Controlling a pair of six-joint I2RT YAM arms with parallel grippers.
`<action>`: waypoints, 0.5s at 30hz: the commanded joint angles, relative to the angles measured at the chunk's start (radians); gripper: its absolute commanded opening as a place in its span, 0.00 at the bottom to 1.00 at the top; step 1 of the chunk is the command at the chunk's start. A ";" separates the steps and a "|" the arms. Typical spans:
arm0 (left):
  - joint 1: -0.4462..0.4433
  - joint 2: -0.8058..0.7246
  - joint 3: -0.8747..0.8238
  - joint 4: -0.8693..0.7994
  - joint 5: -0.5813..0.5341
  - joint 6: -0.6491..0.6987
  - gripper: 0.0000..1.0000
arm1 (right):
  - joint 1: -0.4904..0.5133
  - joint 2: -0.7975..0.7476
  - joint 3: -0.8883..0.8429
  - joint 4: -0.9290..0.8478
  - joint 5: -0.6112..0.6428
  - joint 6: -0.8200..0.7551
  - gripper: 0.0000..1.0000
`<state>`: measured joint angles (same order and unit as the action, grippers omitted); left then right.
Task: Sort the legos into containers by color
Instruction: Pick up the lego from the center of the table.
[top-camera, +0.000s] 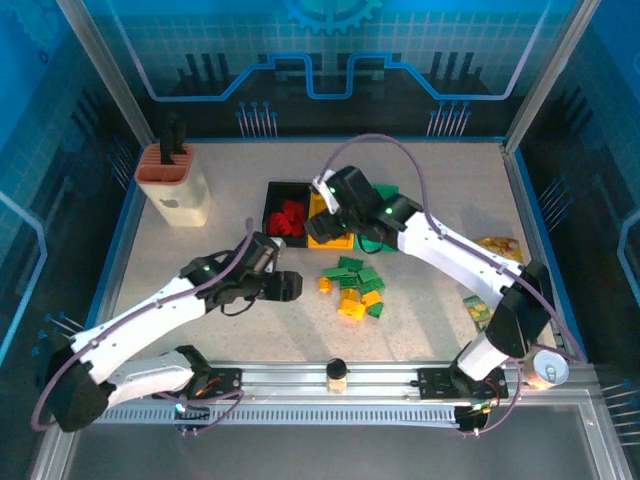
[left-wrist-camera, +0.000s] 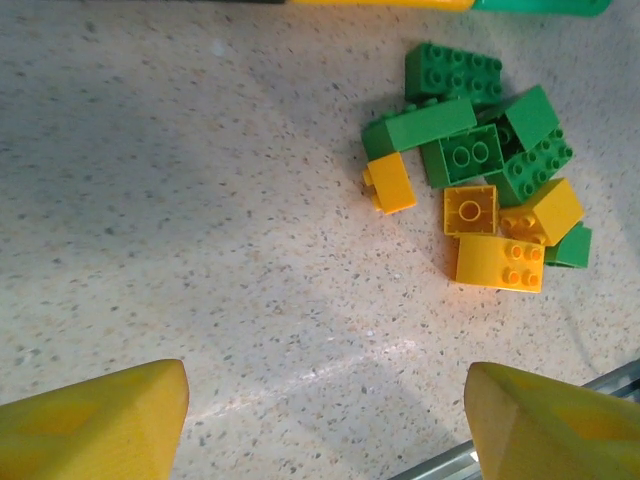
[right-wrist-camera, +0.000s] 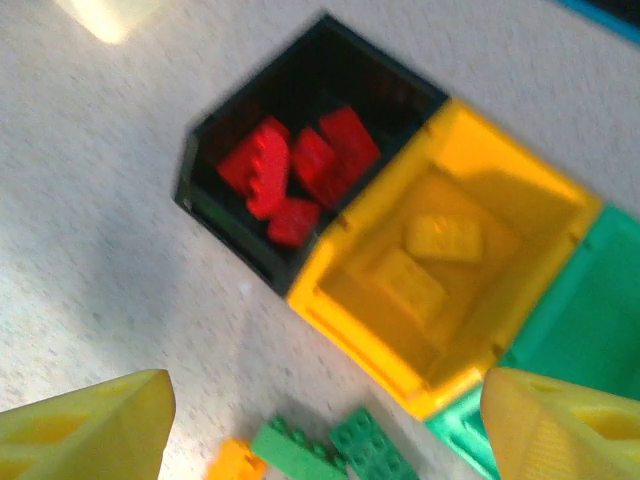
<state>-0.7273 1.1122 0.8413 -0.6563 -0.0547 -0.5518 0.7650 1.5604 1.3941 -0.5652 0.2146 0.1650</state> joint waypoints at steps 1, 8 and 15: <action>-0.031 0.089 0.043 0.080 -0.004 -0.021 0.74 | -0.030 -0.104 -0.115 0.064 0.020 0.060 0.81; -0.035 0.304 0.093 0.182 0.030 -0.047 0.74 | -0.062 -0.279 -0.377 0.102 0.037 0.137 0.81; -0.035 0.521 0.217 0.183 0.048 -0.030 0.68 | -0.085 -0.419 -0.584 0.108 0.043 0.198 0.81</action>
<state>-0.7578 1.5822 1.0046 -0.4858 -0.0288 -0.5774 0.6991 1.1862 0.8581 -0.4770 0.2371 0.3161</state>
